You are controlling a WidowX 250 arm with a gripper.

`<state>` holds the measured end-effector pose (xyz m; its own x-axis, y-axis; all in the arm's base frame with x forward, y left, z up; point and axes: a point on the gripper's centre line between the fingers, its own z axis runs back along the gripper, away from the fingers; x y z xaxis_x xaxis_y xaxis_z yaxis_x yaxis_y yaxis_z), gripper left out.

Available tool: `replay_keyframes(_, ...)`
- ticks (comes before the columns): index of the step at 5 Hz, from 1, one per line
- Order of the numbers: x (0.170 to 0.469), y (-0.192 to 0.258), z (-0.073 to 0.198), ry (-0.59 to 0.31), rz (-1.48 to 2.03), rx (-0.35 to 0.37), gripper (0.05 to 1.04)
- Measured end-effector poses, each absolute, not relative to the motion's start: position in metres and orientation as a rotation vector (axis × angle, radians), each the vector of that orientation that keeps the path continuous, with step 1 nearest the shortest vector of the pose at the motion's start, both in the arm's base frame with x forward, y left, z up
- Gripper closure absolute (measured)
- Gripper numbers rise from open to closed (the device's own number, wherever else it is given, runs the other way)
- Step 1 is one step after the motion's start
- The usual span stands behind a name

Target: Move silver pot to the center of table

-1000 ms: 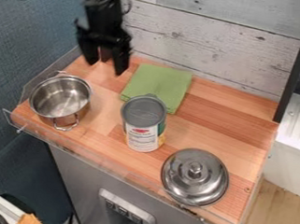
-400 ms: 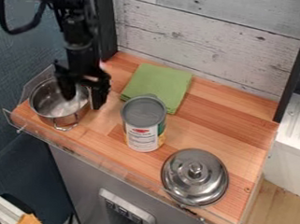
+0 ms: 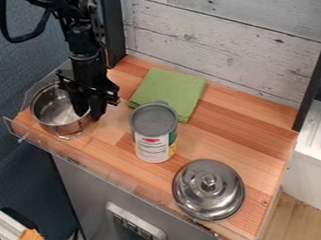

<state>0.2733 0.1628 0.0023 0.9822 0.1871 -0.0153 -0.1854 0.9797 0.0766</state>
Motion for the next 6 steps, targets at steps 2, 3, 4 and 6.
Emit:
replay_keyframes(2,0.272,0.154,0.017,0.012,0.175,0.100,1.001)
replay_keyframes(3,0.281,0.123,0.058,-0.070,0.129,0.115,1.015)
replay_keyframes(4,0.292,0.075,0.079,-0.112,0.029,0.038,1.015)
replay_keyframes(6,0.310,-0.022,0.089,-0.162,-0.229,0.000,1.015)
